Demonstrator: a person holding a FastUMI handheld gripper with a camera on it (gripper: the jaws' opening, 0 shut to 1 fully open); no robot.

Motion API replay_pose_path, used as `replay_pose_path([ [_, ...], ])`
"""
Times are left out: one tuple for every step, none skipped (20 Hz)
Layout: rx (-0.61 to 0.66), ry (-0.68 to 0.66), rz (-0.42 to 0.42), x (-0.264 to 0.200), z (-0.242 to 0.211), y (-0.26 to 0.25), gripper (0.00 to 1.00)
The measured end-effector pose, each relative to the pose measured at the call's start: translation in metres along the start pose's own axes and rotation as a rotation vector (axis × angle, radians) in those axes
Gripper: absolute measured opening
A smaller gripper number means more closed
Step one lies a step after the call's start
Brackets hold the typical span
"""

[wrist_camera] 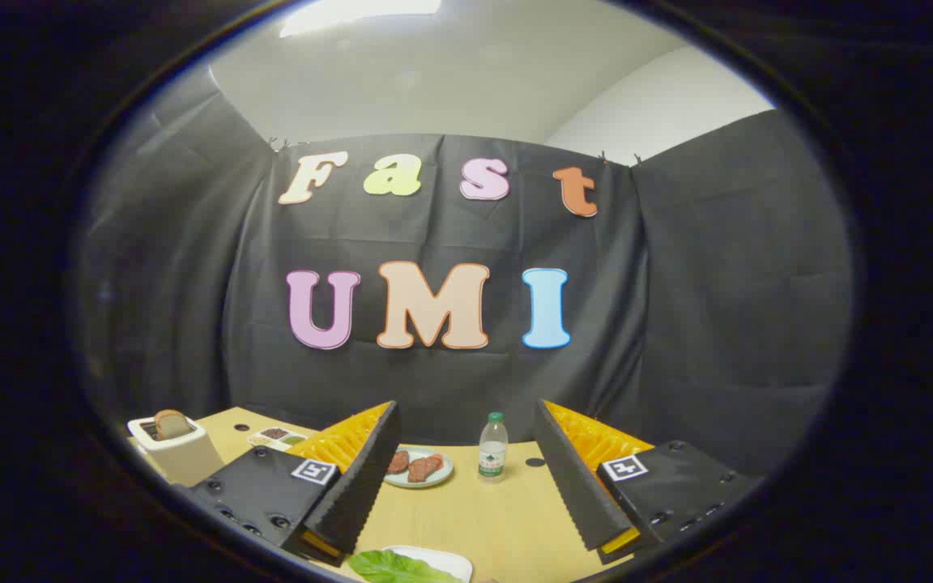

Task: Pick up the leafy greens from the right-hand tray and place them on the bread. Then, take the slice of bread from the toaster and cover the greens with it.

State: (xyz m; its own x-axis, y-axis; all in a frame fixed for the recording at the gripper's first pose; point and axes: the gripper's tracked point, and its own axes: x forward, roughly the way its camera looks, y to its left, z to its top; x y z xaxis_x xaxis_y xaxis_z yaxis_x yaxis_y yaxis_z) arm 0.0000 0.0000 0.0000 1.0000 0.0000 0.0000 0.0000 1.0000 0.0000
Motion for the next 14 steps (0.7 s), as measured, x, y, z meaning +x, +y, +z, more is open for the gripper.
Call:
replay_pose_path([
  [0.004, -0.004, 0.006, -0.001, 0.001, 0.001, 1.00],
  [0.006, -0.003, 0.011, -0.002, 0.002, 0.002, 1.00],
  [0.004, -0.001, 0.016, -0.003, 0.002, 0.002, 1.00],
  [-0.003, 0.000, 0.023, -0.004, 0.003, 0.002, 1.00],
  [-0.010, 0.001, 0.031, -0.005, 0.004, 0.003, 1.00],
  [-0.016, 0.002, 0.038, -0.005, 0.005, 0.004, 1.00],
  [-0.019, -0.001, 0.038, -0.005, 0.008, 0.004, 1.00],
  [-0.019, -0.006, 0.036, -0.005, 0.011, 0.003, 1.00],
  [-0.016, -0.012, 0.034, -0.006, 0.013, 0.003, 1.00],
  [-0.012, -0.013, 0.033, -0.007, 0.013, 0.003, 1.00],
  [-0.010, -0.013, 0.032, -0.009, 0.013, 0.003, 1.00],
  [-0.013, -0.012, 0.029, -0.007, 0.012, 0.002, 1.00],
  [-0.017, -0.014, 0.026, -0.007, 0.013, 0.002, 1.00],
  [-0.022, -0.016, 0.025, -0.007, 0.013, 0.002, 1.00],
])
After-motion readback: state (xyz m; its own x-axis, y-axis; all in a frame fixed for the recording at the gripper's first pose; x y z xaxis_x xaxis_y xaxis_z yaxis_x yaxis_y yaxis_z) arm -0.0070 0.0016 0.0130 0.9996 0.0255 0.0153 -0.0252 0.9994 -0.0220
